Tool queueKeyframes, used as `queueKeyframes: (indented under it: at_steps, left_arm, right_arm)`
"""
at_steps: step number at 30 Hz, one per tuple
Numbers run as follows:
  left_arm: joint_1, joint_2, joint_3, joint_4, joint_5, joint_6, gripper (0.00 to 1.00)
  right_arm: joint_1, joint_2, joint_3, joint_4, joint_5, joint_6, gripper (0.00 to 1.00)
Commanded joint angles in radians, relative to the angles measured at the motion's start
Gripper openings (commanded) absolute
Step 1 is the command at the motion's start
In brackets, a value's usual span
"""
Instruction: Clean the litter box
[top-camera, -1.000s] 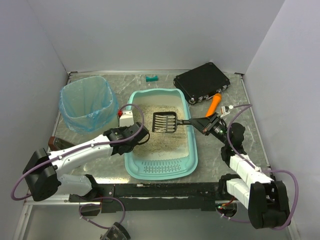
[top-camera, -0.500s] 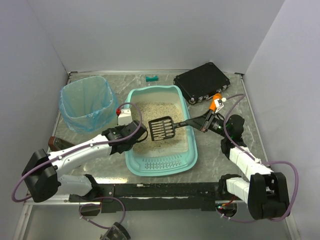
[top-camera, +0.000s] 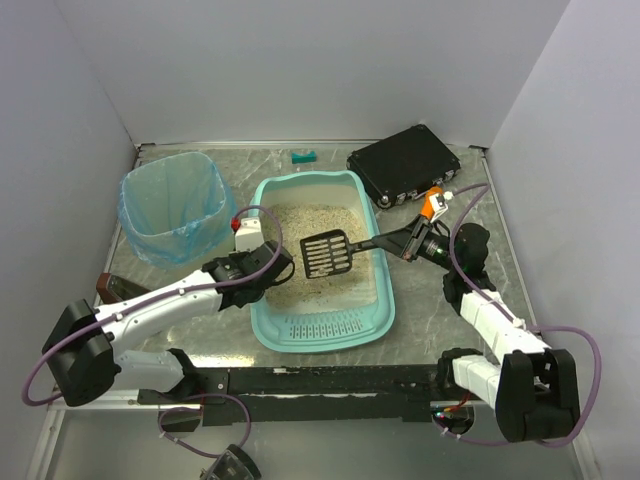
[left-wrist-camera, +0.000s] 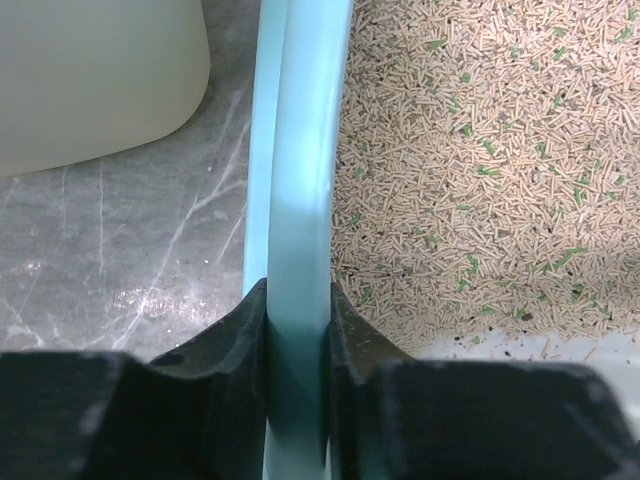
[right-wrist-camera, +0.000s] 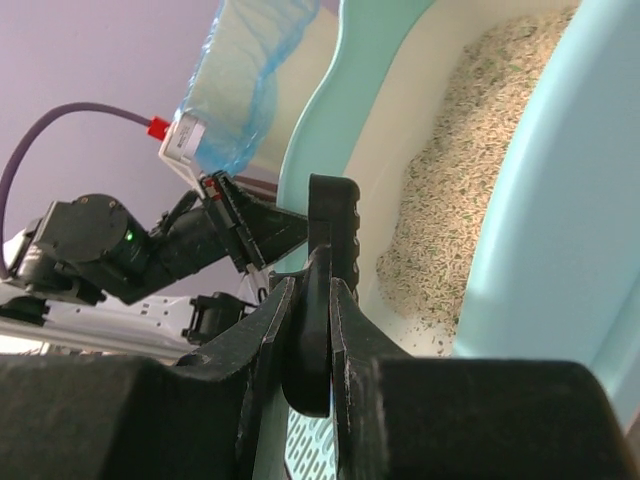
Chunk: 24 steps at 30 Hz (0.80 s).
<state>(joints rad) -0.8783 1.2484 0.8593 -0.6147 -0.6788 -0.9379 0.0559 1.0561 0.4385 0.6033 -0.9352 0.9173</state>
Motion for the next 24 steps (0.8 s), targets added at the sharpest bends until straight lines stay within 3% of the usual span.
queueKeyframes:
  at_steps: [1, 4, 6, 8, 9, 12, 24]
  left_arm:
    - [0.01, -0.02, 0.072, 0.115, -0.038, -0.127, 0.3]
    - [0.012, -0.052, 0.063, 0.119, -0.031, -0.121, 0.46]
    - [0.01, -0.082, 0.06, 0.121, -0.027, -0.114, 0.65]
    - [0.01, -0.107, 0.052, 0.136, -0.012, -0.092, 0.76]
    - [0.01, -0.134, 0.047, 0.148, -0.004, -0.085, 0.88]
    - [0.012, -0.187, 0.029, 0.179, 0.027, -0.047, 0.99]
    - [0.01, -0.43, -0.069, 0.153, 0.124, -0.021, 0.97]
  right_arm:
    - [-0.007, -0.068, 0.06, -0.106, 0.074, -0.052, 0.0]
    - [-0.007, -0.082, 0.068, -0.135, 0.099, -0.044, 0.0]
    - [-0.005, -0.091, 0.086, -0.155, 0.108, -0.047, 0.0]
    - [-0.005, -0.099, 0.111, -0.197, 0.134, -0.043, 0.0]
    - [-0.005, -0.1, 0.117, -0.204, 0.144, -0.038, 0.0]
    - [-0.001, -0.105, 0.15, -0.264, 0.19, -0.011, 0.0]
    - [0.062, -0.067, 0.307, -0.358, 0.303, 0.153, 0.0]
